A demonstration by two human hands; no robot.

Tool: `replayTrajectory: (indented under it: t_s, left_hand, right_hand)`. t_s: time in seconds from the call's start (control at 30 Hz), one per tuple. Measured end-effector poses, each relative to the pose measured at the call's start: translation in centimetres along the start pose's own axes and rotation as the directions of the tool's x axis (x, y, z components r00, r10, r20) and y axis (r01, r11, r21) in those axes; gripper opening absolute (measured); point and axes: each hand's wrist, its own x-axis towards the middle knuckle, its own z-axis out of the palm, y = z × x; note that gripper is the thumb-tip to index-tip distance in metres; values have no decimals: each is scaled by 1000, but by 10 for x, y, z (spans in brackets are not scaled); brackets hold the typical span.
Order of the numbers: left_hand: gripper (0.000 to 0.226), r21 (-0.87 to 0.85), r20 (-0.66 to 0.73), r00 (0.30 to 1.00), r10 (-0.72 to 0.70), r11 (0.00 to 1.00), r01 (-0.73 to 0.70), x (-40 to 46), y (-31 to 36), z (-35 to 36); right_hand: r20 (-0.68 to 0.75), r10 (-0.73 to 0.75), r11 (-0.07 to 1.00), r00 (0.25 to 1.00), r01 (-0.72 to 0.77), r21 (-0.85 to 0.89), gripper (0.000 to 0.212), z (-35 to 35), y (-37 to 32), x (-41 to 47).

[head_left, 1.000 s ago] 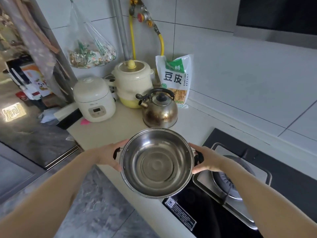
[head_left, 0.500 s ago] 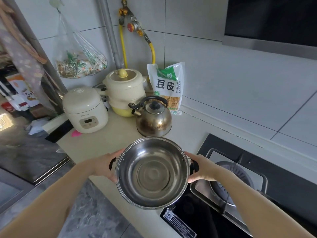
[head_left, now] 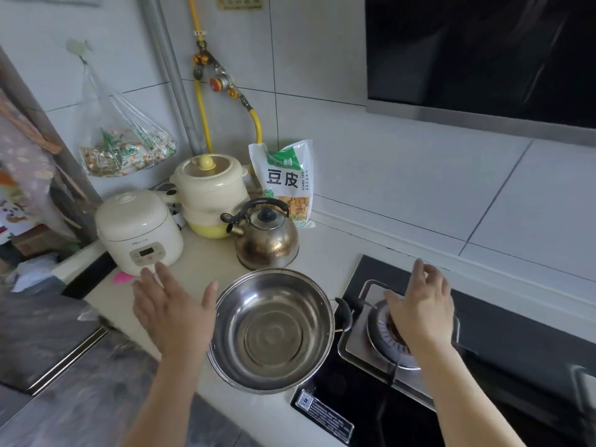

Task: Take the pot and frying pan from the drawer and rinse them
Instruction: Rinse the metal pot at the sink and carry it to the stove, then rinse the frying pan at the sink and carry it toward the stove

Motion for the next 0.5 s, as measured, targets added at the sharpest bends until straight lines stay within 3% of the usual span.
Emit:
replayTrajectory:
  t_s: [0.27, 0.5]
  left_hand:
    - [101, -141, -8, 995, 98, 985, -98, -48, 92, -28]
    - [94, -228, 118, 941, 317, 931, -285, -157, 189, -54]
  right_hand:
    - [-200, 236, 971, 951, -238, 13, 79, -101, 69, -30]
    - [-355, 455, 882, 817, -469, 50, 67, -203, 204, -115]
